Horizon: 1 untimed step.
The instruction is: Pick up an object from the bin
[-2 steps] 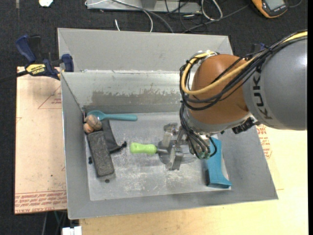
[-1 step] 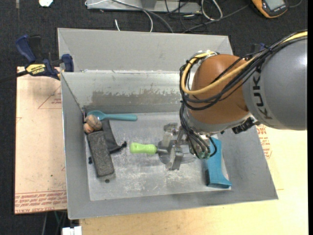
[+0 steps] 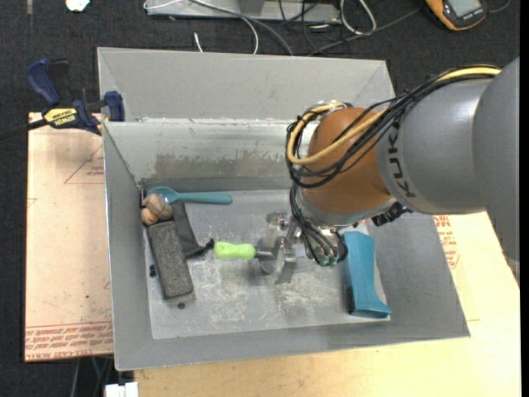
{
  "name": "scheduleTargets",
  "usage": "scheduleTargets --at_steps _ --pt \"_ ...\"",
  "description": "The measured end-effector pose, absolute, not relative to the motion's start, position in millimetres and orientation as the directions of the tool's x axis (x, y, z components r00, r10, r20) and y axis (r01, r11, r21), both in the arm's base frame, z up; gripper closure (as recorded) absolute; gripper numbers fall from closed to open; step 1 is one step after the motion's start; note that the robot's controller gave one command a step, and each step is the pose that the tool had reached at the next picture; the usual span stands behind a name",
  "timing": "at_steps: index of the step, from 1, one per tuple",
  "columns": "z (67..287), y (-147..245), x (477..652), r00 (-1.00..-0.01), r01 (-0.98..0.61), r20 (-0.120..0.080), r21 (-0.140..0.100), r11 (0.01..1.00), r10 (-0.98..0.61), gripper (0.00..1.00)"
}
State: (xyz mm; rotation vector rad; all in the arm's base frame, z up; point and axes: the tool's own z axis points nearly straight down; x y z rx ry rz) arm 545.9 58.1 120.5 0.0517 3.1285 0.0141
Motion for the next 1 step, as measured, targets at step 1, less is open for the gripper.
scheduleTargets --at_steps 1 --pt "171.5 57.9 538.9 -1.000 0.011 -0.007 0.008 1.000 0.011 1.00"
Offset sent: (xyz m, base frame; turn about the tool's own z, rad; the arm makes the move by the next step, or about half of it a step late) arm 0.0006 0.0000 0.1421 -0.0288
